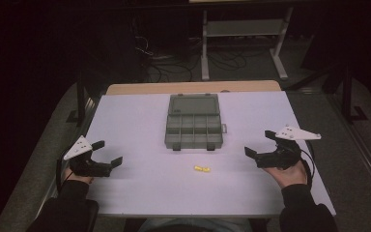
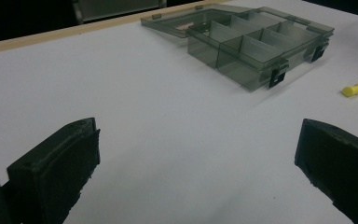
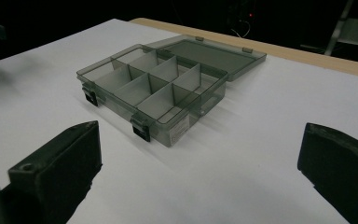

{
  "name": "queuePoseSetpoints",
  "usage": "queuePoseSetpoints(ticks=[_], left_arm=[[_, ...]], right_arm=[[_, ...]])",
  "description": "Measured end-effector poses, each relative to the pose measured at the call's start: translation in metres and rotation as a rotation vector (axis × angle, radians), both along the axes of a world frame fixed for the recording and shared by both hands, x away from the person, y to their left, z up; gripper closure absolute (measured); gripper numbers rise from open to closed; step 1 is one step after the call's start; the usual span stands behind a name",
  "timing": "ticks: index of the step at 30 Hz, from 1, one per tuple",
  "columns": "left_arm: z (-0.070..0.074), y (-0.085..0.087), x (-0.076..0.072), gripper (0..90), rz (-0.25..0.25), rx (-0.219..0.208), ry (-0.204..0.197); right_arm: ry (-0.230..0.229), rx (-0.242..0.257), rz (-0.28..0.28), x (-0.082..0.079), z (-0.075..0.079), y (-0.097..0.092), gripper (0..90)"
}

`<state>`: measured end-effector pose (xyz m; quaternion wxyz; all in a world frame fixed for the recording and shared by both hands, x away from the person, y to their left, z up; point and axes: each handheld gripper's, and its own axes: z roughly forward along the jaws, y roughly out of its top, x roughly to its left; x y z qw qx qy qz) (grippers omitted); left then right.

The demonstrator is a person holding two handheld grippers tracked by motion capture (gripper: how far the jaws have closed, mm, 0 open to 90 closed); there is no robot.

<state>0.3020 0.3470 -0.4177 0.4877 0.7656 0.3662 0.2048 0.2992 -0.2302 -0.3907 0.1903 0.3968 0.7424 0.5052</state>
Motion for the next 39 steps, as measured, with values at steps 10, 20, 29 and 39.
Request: queuePoseSetpoints(ticks=[10, 20, 29, 39], left_arm=[[0.000, 0.000, 0.000, 0.0, -0.006, -0.002, -0.002], [0.000, -0.001, 0.000, 0.0, -0.018, 0.000, 0.000], [0.000, -0.003, 0.000, 0.0, -0.032, 0.005, 0.005], [-0.001, -0.003, 0.001, 0.0, -0.039, 0.007, 0.017]], right_arm=[[-0.014, -0.004, -0.002, -0.001, 0.001, 0.000, 0.0], [-0.014, -0.046, 0.007, 0.000, 0.002, 0.003, 0.0], [-0.021, -0.065, 0.033, 0.001, 0.010, 0.009, 0.0], [0.004, -0.131, 0.113, 0.011, 0.018, 0.028, 0.0]])
